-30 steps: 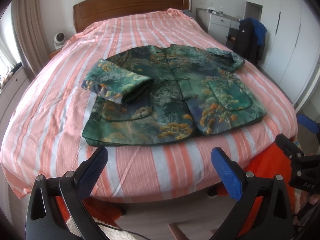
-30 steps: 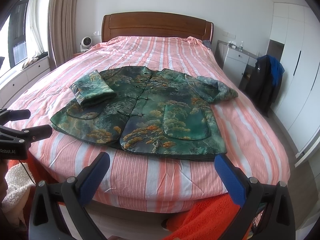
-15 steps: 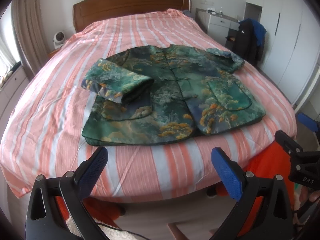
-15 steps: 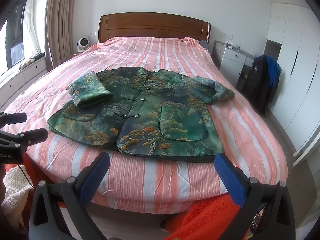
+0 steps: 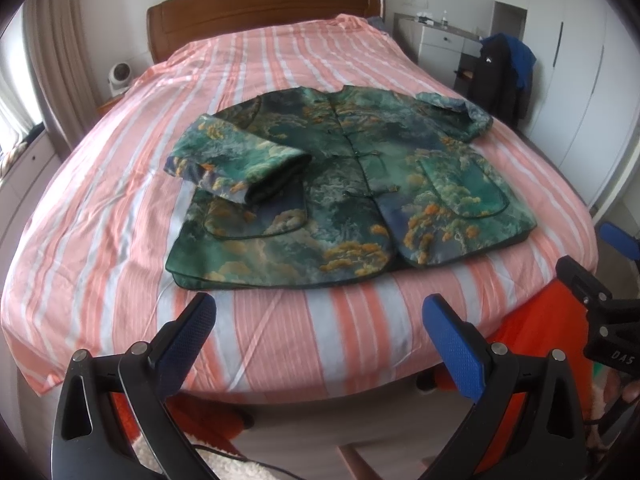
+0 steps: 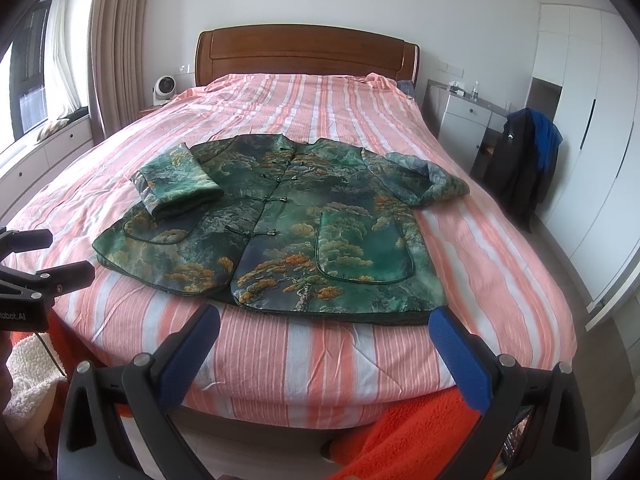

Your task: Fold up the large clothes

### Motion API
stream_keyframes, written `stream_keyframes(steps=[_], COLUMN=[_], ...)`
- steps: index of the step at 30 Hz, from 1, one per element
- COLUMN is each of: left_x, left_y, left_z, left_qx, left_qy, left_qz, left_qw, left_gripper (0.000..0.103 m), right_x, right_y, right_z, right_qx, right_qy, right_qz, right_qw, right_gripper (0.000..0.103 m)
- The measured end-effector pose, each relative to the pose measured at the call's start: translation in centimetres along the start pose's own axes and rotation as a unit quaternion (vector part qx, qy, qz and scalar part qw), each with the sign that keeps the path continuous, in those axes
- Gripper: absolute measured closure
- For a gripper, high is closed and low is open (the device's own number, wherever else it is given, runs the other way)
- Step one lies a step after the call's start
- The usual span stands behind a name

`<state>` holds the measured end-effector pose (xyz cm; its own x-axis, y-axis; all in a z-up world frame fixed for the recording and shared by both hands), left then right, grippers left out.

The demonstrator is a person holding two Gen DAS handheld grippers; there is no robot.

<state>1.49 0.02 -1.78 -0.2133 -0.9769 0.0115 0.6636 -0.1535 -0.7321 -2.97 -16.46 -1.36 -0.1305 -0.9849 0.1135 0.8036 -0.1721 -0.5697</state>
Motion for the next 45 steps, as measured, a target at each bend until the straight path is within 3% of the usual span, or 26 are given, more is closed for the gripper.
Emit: stream_keyframes(steps=[29,33,38,41,45], left_x=[-0.9,-1.7,-8.7,-14.1,-19.1], left_y=[0.5,1.0,3.8,9.0,16.9], left_z=[-0.5,-0.6,1.3,2.6,3.2], left_qx=[-0.005,-0.014,-0.025,-0.067,-0.128], left_qy=[0.001,-0.004,-0.065,-0.095,-0.115], left_qz=[0.008,-0.004,-0.058,-0.105,-0.112], left_qw=[1.0000,0.9999,0.9959,0.9876,0.9787], left_gripper=[0.000,0.000,0.000,0.000,0.000], right_x=[-0.7,-0.9,0.3,2.7,4.9], right_y=[0.1,0.1,0.5,1.4,2.1], right_z=[-0.1,-0.2,-0.1,-0.2,-0.8], right_qx=[-0.006,-0.007,-0.006,-0.016,-0.024], right_qy=[-0.008,-0.011,0.007,0.054,0.088], right_qz=[0.006,0.011,0.048,0.045,0.029], right_qw=[1.000,1.000,0.999,0.997,0.995], right_gripper=[0.000,0.000,0.000,0.000,0.000])
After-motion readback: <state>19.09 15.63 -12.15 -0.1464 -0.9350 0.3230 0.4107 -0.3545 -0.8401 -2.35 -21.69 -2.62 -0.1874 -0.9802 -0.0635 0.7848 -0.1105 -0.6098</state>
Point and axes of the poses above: each gripper's, at about its wrist camera, not at the fingertips, and y roughly the way its jaws point, x to its right, z to its top, the point moved 2 cm from there along y, roughly the way its jaws point, and after that the axes turned 3 degrees about x, right-handed, at the moved point
